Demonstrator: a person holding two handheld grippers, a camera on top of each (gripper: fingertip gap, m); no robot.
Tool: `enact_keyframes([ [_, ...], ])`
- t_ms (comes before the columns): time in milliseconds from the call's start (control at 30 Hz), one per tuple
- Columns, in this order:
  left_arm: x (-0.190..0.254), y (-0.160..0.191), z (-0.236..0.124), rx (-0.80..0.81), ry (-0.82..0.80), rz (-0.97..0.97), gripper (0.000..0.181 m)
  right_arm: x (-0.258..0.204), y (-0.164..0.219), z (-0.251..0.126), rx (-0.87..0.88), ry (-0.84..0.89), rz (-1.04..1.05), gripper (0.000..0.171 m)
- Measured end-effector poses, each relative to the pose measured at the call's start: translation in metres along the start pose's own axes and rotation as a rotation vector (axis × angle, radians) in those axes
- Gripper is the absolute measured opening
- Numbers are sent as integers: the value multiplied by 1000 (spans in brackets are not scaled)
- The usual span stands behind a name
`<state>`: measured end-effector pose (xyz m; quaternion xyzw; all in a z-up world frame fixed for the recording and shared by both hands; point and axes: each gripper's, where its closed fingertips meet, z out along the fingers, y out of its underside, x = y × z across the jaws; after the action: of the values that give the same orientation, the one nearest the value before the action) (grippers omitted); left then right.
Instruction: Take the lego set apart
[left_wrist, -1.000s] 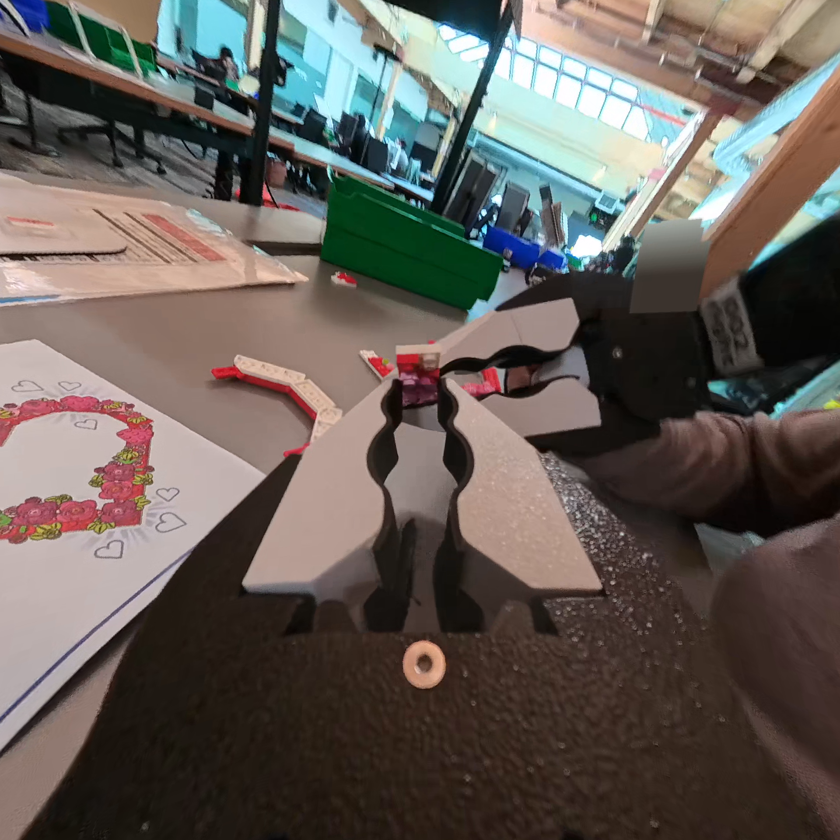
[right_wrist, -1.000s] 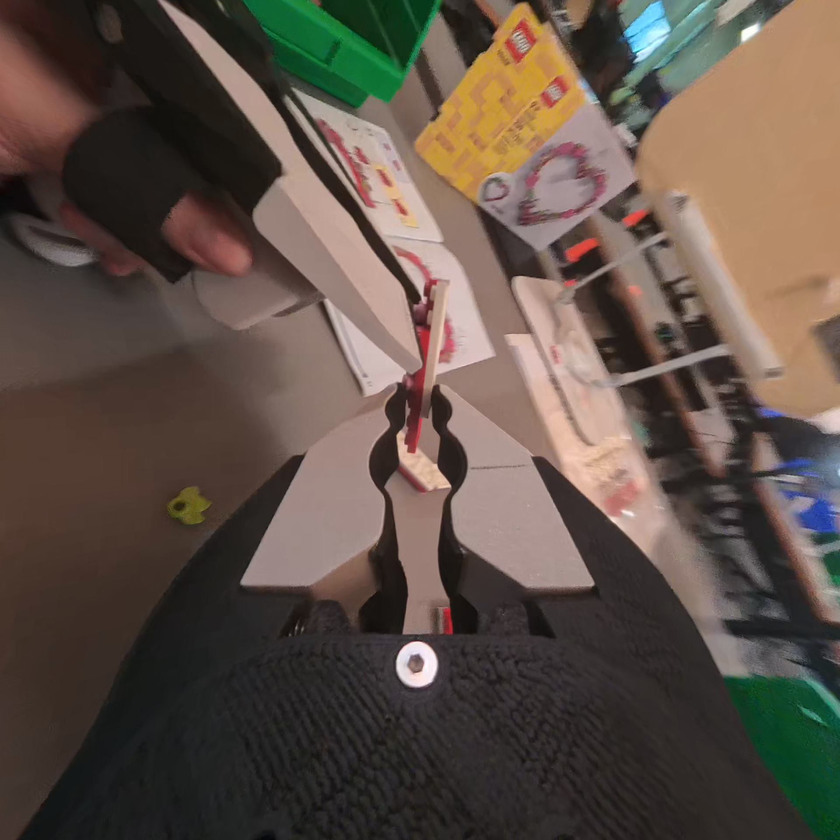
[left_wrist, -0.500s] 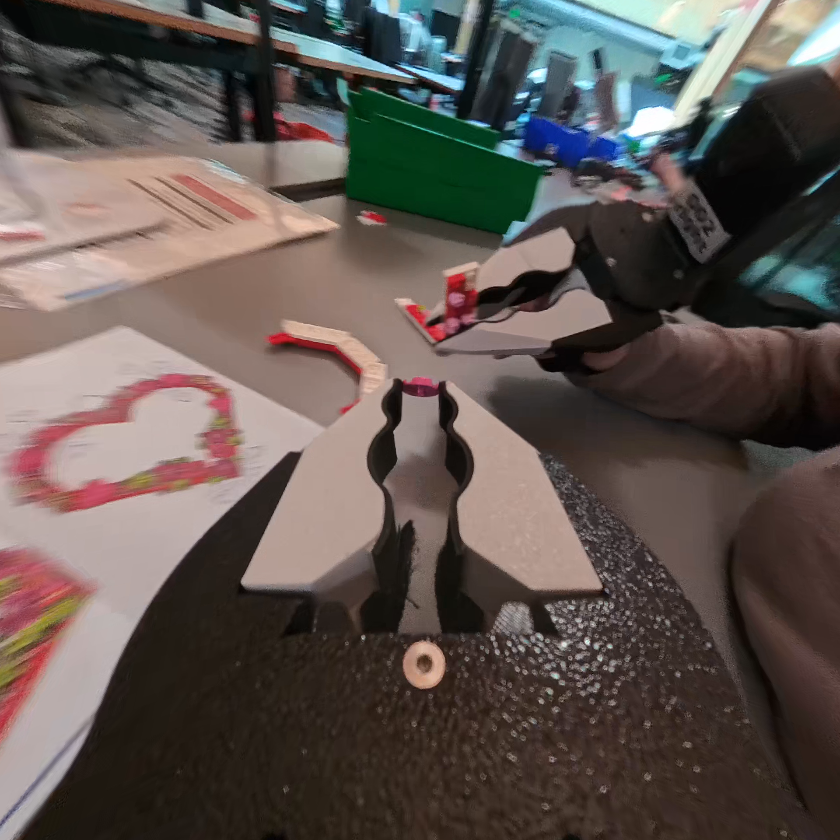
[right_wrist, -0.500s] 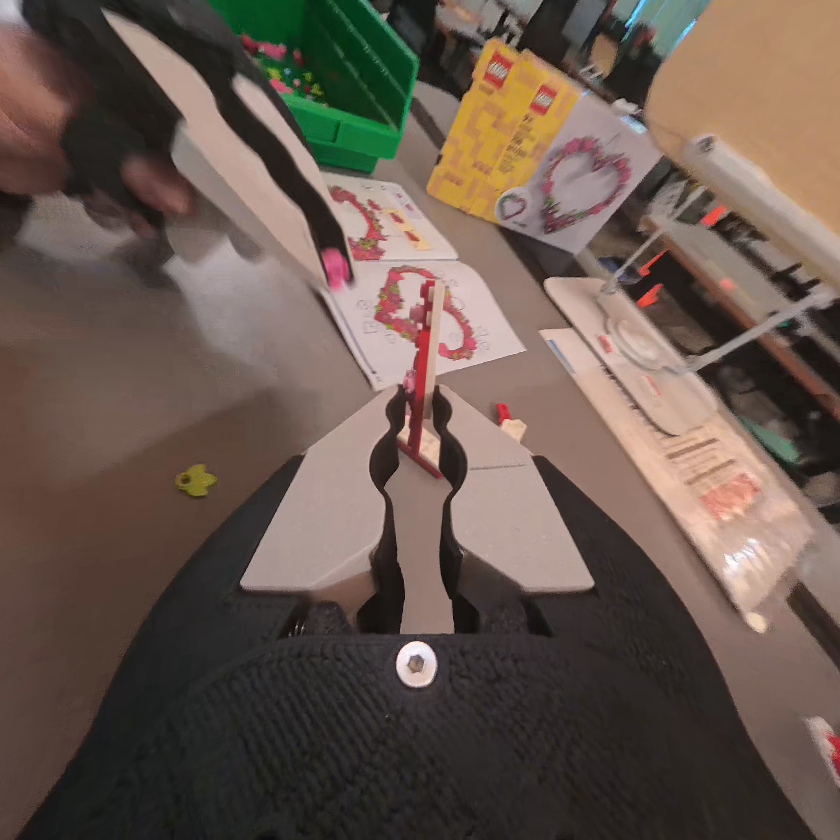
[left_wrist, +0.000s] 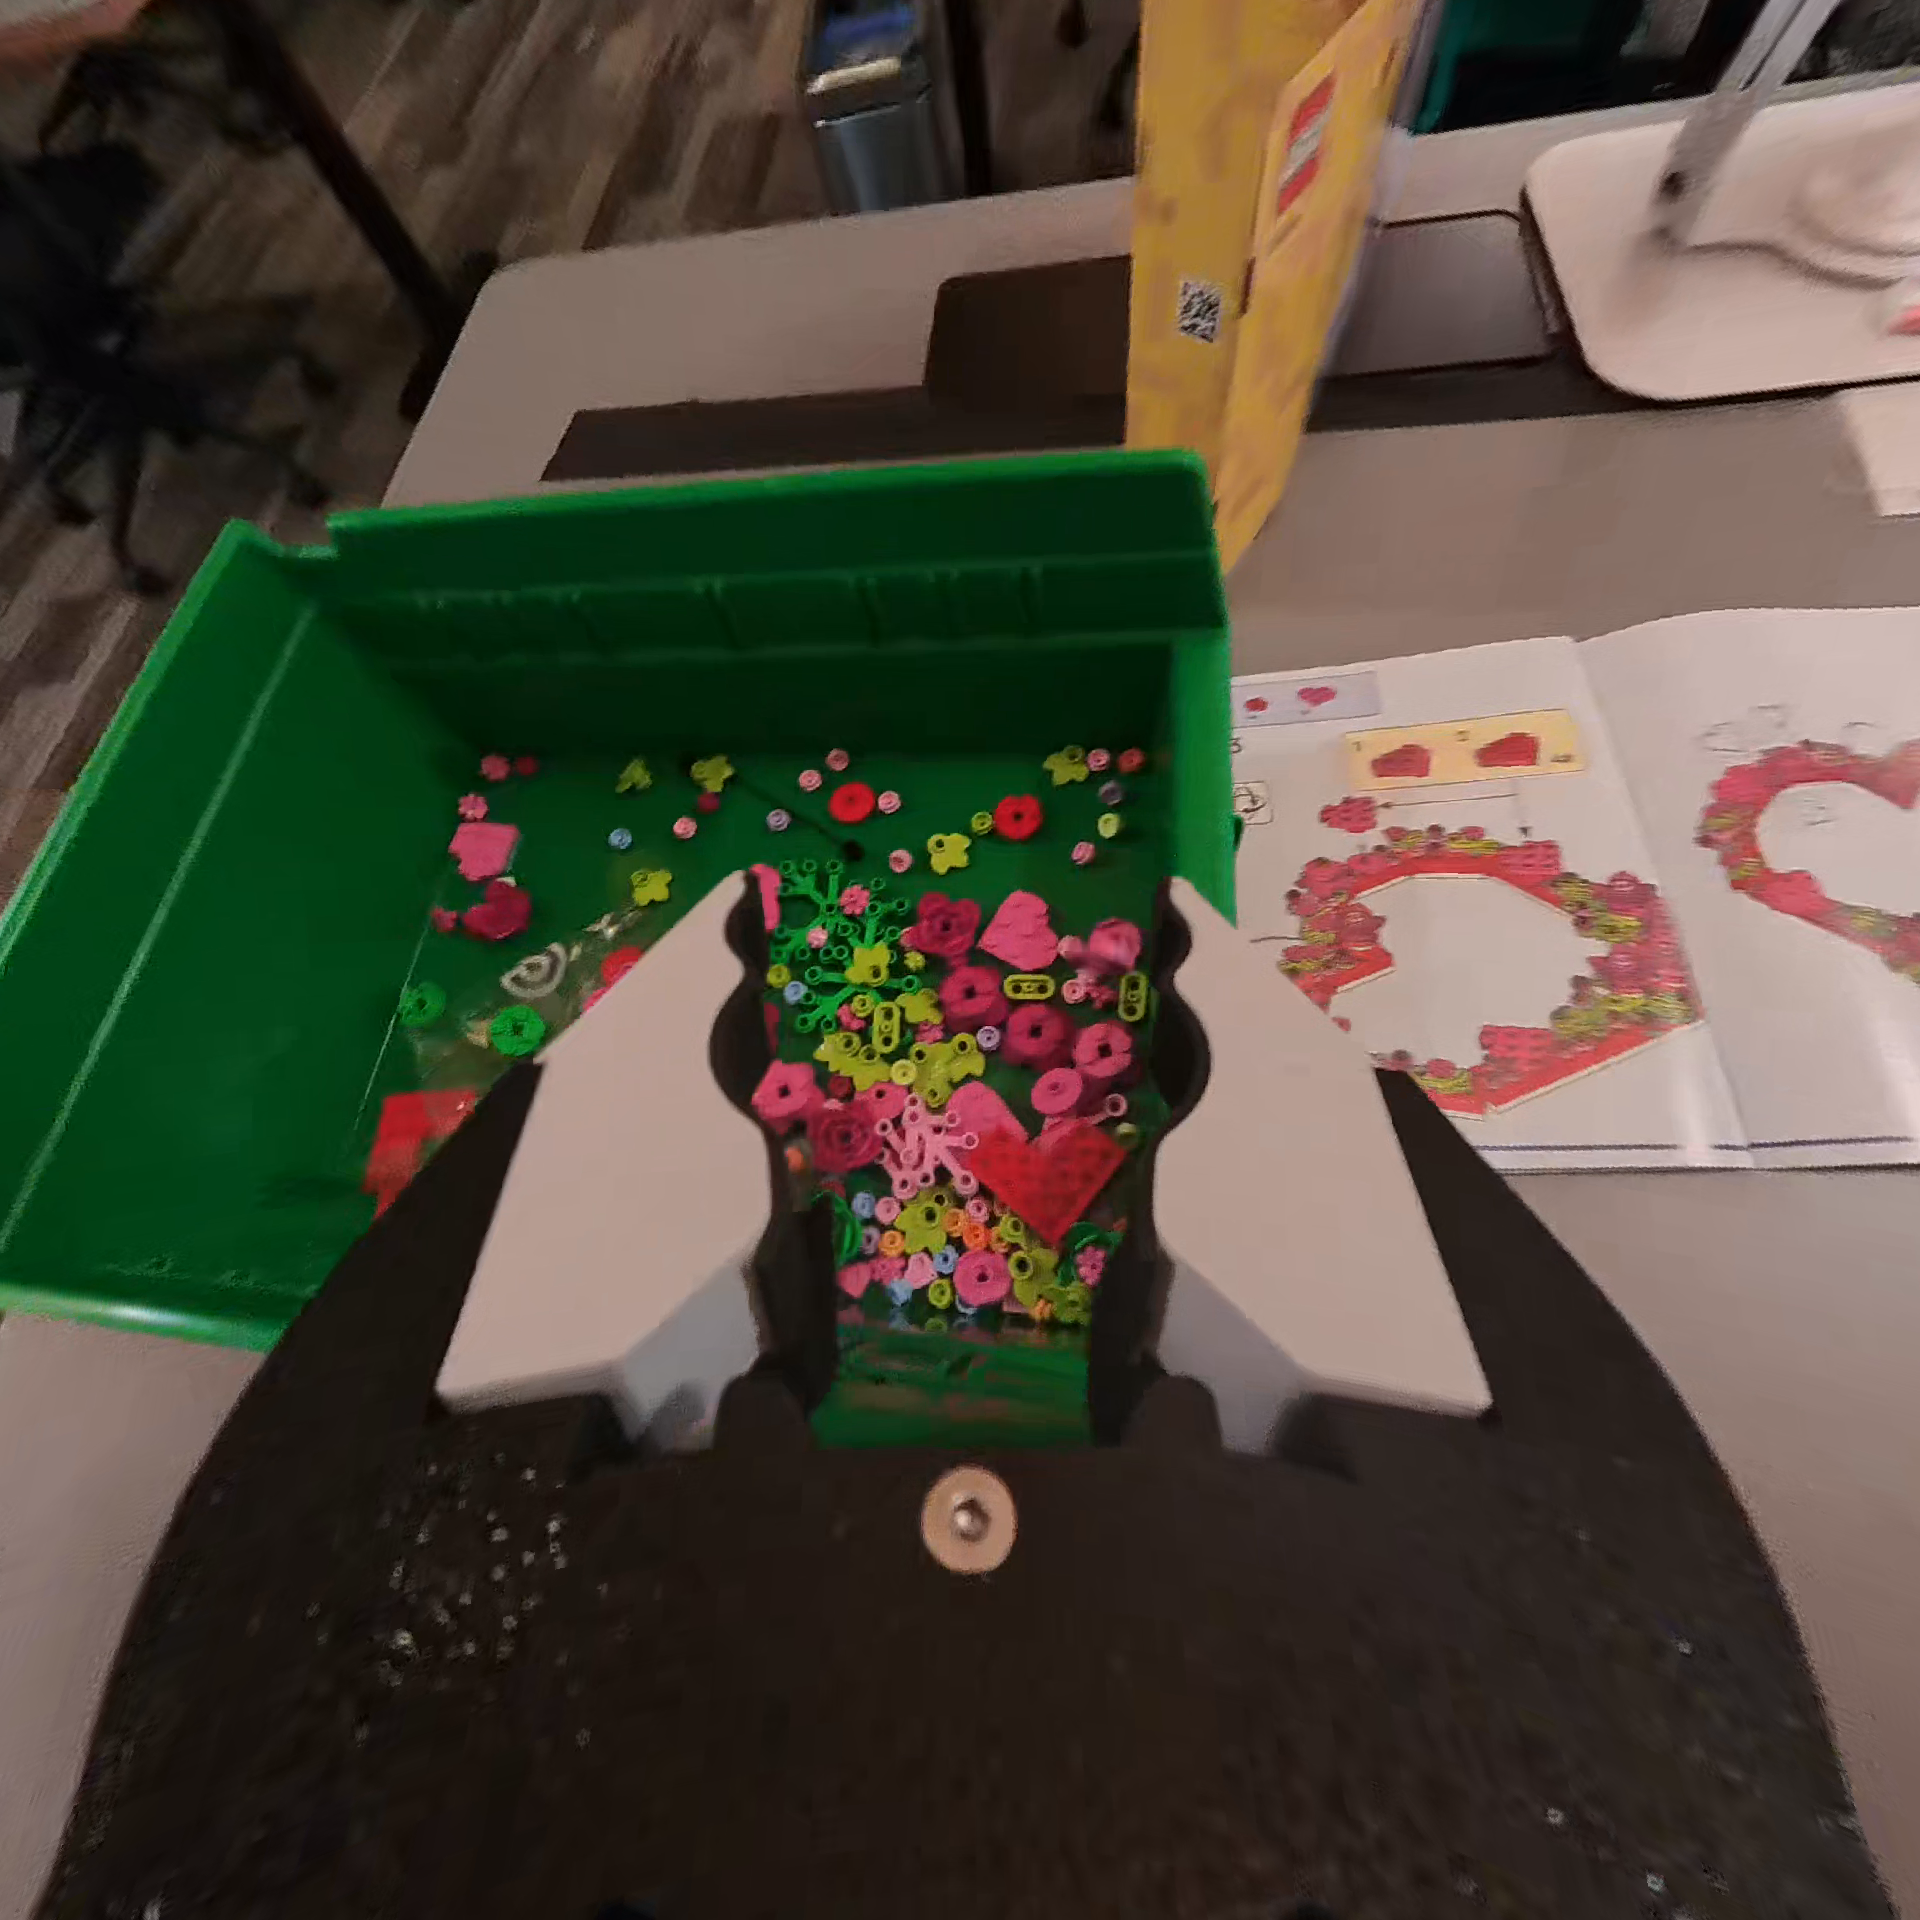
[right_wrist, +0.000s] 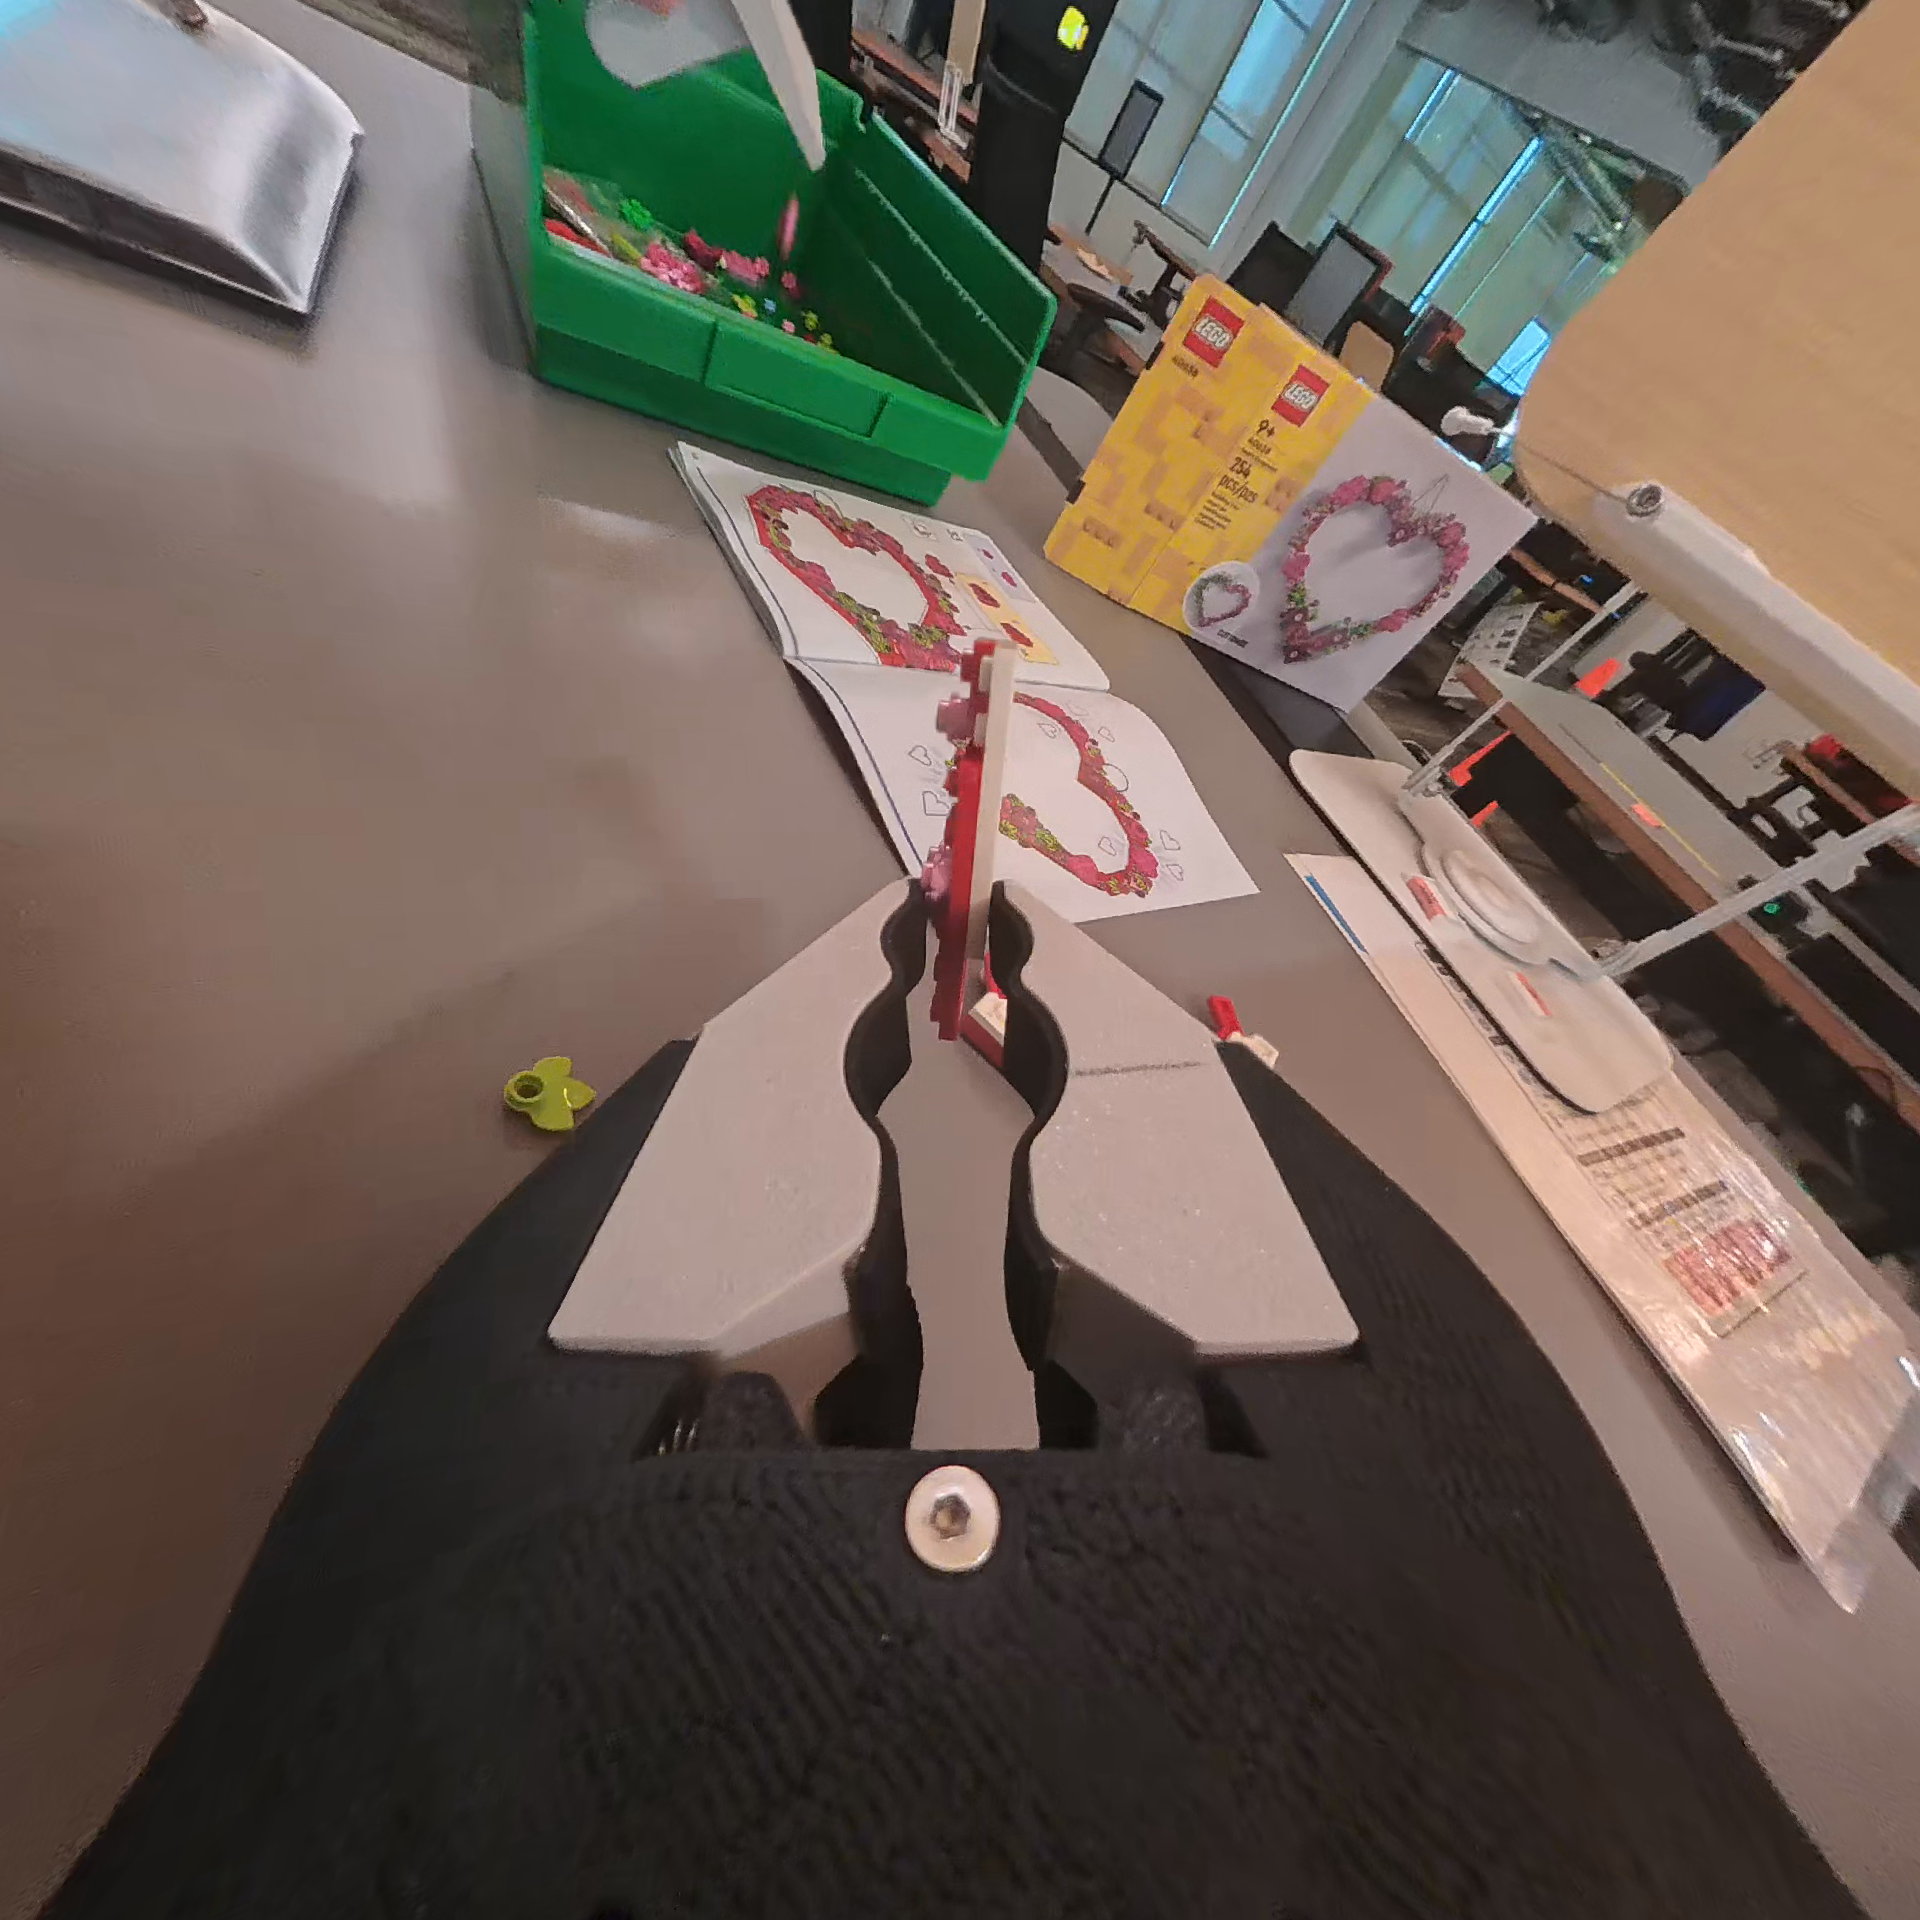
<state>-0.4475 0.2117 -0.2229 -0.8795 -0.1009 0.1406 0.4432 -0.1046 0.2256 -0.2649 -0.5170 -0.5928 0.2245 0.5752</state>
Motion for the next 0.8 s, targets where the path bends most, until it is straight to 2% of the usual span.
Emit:
enact_keyframes([
  [133,-5,-3,-4,-2,-30,2,76,2,-2,-2,12,3,20,10],
  [200,16,-15,-12,62,76,-42,72,5,-3,-3,22,19,33,10],
  [300,107,-42,-46,250,430,-62,58,13,-2,-5,22,55,66,10],
  [367,185,-38,-72,306,673,16,47,19,0,-6,14,86,82,10],
  [467,274,-16,-96,329,884,110,35,26,3,-7,-6,134,75,10],
  [533,310,-5,-100,329,961,92,32,28,2,-9,-11,157,52,10],
  [667,344,4,-105,294,1099,32,20,26,0,-8,-9,164,16,10],
  [800,350,8,-105,292,1114,49,5,24,-2,-7,-4,159,9,10],
])
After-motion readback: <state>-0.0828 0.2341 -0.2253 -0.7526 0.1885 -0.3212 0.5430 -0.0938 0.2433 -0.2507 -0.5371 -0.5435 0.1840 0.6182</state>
